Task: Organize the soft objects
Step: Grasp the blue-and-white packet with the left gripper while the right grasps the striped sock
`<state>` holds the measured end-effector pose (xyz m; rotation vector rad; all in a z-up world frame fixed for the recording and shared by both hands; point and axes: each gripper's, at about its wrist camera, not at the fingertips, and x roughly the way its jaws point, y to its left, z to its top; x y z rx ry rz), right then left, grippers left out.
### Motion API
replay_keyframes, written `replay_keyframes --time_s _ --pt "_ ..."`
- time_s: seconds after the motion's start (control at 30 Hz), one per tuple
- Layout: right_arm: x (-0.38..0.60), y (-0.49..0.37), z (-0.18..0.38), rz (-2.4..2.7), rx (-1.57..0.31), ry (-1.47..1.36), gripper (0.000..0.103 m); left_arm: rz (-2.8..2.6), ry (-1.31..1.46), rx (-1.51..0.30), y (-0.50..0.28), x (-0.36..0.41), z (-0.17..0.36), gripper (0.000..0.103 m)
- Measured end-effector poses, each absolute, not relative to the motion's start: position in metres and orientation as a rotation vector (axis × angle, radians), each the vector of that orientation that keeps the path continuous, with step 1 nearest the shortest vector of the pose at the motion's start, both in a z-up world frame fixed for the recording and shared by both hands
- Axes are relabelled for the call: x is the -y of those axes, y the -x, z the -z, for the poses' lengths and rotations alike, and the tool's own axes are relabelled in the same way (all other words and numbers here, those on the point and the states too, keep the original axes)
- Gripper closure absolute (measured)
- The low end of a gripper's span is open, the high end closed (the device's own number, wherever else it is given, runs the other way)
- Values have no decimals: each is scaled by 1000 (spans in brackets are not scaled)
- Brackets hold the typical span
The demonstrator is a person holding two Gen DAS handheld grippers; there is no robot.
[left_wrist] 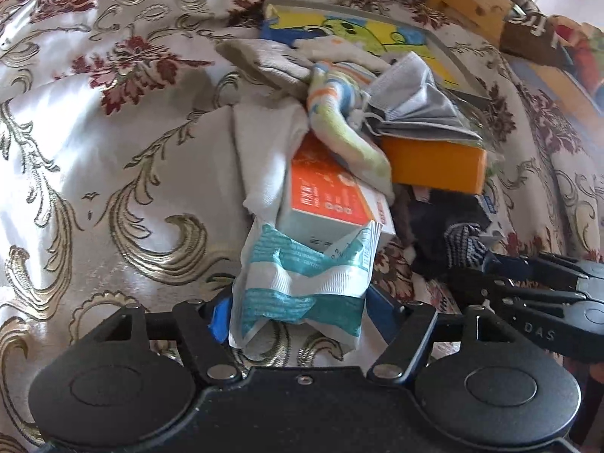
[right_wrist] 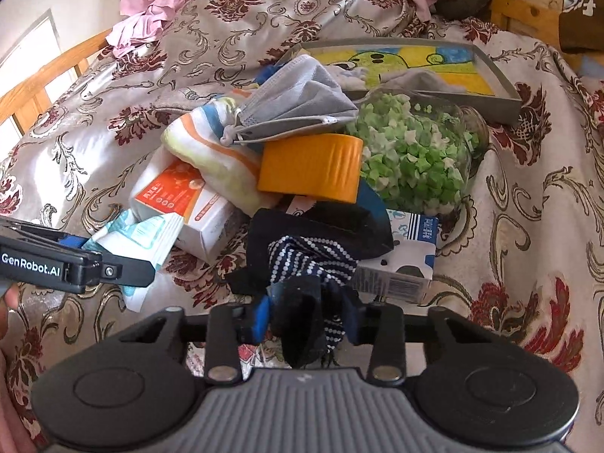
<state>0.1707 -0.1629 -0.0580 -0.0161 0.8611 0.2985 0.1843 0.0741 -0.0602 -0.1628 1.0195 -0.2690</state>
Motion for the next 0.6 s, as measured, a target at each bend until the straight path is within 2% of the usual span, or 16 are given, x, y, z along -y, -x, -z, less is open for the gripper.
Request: replay_keyframes --time_s 0.03,0.17,0.33,0.4,0.5,0.57,0.6 --pt "162 -170 58 -305 -858 18 73 275 163 -1019 -184 -74 60 31" --pt "159 -167 55 -340 -844 28 86 308 166 -1017 -183 -71 60 34" --pt "154 -162 50 -379 -800 47 89 342 138 -1019 -180 -65 60 36" --pt "153 -161 49 -380 -790 58 87 341 137 -1018 -179 -64 61 35" --pt "154 -163 49 -383 -789 49 79 346 156 -1019 -180 -65 61 28" --pt "155 -164 51 -371 -789 48 63 354 175 -1018 -179 -65 60 22" --pt "155 -164 51 -364 -788 52 61 356 181 -1017 -179 -65 60 21"
